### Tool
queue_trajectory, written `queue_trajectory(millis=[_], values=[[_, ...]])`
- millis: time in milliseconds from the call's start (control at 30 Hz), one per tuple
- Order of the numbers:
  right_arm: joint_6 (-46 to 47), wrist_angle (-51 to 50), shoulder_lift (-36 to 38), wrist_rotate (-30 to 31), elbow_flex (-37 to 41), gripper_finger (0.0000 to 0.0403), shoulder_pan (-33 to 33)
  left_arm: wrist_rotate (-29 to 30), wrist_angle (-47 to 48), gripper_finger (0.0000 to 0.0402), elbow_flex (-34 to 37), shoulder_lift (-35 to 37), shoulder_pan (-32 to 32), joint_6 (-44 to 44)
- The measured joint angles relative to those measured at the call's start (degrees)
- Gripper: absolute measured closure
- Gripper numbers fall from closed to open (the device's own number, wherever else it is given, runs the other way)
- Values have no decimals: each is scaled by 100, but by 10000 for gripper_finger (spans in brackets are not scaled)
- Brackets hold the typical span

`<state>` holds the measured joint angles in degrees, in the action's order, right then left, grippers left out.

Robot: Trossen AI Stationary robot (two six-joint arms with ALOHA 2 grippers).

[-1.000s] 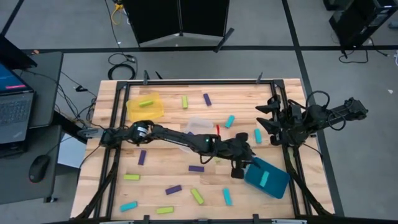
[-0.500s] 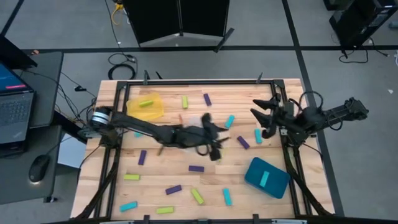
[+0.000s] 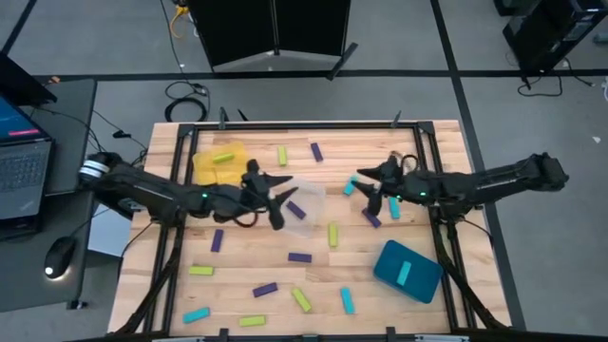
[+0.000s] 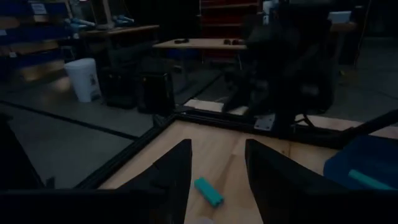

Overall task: Sort blocks
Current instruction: Put the violet block into the transparent bin

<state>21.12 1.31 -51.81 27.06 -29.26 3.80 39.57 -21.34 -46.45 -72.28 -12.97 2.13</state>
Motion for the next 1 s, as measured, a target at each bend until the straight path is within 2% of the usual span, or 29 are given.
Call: queue_trajectory(millis=[267,500,700,1000], values=[[1033,-2667,-910,-762,-733,186,-374,228,23,245,623,750,-31,145],[1640,-3767,-1502,-1197,-835,186,-377,394,81,245,927,891,-43,421],[1812,-3828,-2041,-1392,-835,175,-318,404,191,245,939,891,-44,446],[1946,-3492,-2722,-1628,-835,126,-41,404,287,245,939,889,-44,455]])
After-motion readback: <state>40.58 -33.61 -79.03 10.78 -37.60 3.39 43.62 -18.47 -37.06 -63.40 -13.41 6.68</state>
